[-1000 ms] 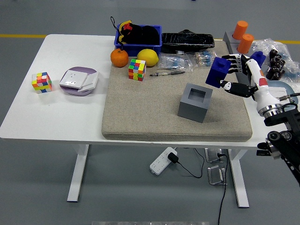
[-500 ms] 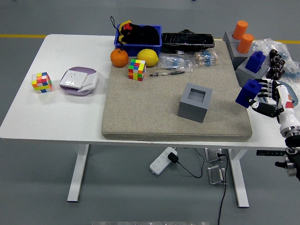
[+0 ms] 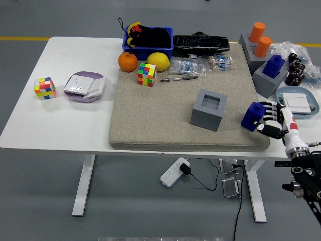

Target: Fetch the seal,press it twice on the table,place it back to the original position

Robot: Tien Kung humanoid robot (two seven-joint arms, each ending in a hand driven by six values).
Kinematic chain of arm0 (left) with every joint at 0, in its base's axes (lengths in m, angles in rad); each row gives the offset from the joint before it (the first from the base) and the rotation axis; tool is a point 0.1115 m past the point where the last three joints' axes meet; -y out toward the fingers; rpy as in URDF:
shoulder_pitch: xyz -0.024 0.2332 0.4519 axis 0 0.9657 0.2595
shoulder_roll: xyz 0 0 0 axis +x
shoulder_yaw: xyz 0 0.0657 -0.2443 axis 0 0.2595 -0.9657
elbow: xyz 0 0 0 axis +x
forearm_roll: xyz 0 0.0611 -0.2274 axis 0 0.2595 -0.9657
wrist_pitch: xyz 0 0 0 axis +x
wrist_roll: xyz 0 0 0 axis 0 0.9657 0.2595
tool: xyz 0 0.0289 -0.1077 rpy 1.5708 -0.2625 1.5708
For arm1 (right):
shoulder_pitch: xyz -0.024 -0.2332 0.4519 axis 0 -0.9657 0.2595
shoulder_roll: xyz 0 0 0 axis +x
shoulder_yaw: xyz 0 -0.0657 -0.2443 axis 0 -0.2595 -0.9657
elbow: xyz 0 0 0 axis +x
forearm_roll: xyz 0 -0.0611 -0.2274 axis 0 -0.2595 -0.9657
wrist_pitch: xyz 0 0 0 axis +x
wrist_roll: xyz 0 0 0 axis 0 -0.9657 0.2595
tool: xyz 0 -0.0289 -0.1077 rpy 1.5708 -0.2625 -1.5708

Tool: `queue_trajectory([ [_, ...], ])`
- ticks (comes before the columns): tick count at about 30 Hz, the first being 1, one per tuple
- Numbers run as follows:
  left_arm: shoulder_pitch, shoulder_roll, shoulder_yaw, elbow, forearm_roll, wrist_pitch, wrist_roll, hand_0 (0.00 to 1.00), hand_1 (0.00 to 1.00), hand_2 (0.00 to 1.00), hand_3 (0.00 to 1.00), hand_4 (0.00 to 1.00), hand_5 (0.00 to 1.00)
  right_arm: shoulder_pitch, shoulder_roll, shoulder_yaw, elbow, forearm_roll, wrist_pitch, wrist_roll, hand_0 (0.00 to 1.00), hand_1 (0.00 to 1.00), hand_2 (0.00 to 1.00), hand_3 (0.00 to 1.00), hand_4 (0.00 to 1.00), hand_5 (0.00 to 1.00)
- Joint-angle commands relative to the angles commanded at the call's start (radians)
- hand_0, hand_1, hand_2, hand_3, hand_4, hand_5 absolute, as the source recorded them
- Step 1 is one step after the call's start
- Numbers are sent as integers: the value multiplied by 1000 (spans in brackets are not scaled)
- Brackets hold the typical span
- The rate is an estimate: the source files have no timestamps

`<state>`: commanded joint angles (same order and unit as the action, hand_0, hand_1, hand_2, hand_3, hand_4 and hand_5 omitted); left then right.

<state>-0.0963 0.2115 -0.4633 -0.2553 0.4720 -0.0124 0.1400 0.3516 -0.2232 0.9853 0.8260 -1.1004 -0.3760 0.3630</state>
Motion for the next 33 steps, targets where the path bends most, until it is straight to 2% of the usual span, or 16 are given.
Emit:
queue_trajectory([
  [6,0,1,4,1,-3,0,0,721,695,684,719,644,222,1,-2,1,21,-6,0,-4,561,406,407,433,681,2],
  [8,0,1,5,1,-4,0,1,721,695,684,719,644,222,-3,-8,15,46,-17,-1,-9,561,406,407,433,681,2],
  [13,2,1,4,1,-4,0,1,721,695,684,719,644,222,-1,-27,67,135,-52,-6,-21,562,406,407,433,677,2],
  [16,3,2,1,1,-4,0,0,721,695,684,719,645,221,16,-44,99,215,-76,-11,-30,561,406,405,433,677,2],
  [22,4,0,0,2,-6,0,0,722,695,684,720,644,222,48,-48,78,330,-96,-6,-47,562,406,406,433,676,2],
  [26,2,0,0,1,-7,0,0,722,695,684,720,644,222,67,-33,32,352,-93,3,-55,562,406,406,433,676,2],
  [33,0,2,2,2,-7,0,0,722,695,685,720,645,222,107,-3,-66,304,-60,13,-52,562,406,406,434,675,2],
])
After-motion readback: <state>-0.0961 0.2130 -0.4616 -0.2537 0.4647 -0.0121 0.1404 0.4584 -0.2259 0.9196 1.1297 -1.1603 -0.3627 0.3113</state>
